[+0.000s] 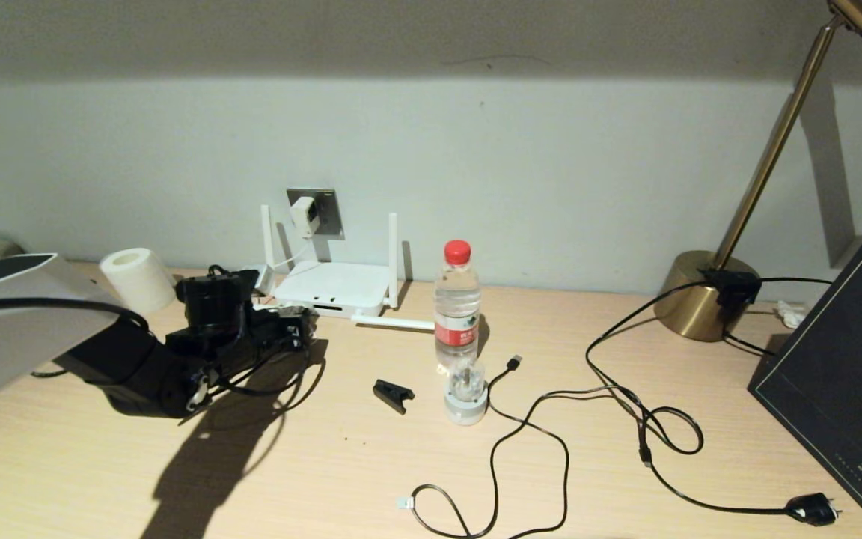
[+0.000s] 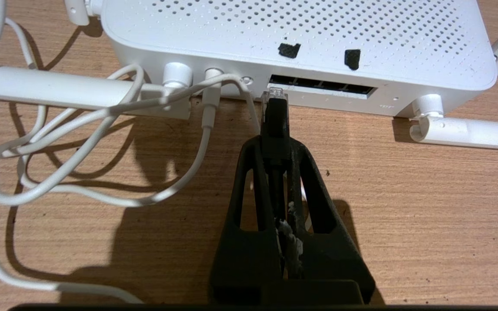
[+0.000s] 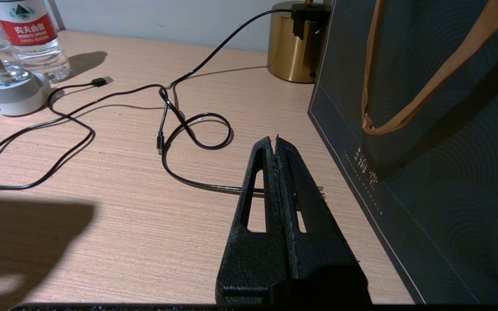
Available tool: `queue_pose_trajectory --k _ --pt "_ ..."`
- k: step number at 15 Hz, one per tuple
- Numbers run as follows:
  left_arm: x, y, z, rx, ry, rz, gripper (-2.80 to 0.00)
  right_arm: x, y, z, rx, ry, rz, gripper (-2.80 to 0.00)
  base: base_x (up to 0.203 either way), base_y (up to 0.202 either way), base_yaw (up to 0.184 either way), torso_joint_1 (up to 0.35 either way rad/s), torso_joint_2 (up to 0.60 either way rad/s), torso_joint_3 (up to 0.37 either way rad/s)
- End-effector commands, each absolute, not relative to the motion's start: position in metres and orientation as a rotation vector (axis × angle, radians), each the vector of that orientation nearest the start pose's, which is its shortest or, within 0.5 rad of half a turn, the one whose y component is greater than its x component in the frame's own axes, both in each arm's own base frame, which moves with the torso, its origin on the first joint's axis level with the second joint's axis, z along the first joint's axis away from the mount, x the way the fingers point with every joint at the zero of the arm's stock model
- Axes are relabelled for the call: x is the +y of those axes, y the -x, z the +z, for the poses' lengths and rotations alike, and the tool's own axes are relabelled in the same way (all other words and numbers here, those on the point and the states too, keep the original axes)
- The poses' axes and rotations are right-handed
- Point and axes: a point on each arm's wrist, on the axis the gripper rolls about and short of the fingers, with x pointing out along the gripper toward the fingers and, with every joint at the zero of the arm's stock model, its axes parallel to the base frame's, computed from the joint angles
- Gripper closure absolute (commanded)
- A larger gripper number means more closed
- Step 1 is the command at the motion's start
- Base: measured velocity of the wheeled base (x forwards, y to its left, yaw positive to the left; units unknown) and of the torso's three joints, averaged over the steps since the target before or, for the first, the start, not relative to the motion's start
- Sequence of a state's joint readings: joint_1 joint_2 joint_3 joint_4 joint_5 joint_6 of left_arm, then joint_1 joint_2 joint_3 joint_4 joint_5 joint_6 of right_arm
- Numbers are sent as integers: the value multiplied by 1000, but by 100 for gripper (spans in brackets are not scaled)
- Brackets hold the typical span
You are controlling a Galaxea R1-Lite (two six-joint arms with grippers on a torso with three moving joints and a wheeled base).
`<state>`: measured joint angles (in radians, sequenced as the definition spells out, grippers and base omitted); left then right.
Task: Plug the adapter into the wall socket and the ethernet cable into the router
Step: Plug cable into router interface
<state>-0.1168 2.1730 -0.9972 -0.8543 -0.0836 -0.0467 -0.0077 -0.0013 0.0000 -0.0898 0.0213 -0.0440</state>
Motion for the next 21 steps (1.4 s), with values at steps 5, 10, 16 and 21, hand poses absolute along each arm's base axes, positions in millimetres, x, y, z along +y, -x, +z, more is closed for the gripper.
queue_pose_trajectory --k 5,10,16,21 --pt "-49 -403 83 320 42 -190 0 1 21 75 -57 45 13 0 0 0 0 0 0 0" --pt "-51 -404 84 315 41 -195 0 1 21 75 -57 45 13 0 0 0 0 0 0 0" --pt "-51 -405 83 317 41 -195 0 1 21 75 -57 45 13 0 0 0 0 0 0 0" --pt "-53 -407 82 314 41 -198 0 1 21 75 -57 45 14 0 0 0 0 0 0 0"
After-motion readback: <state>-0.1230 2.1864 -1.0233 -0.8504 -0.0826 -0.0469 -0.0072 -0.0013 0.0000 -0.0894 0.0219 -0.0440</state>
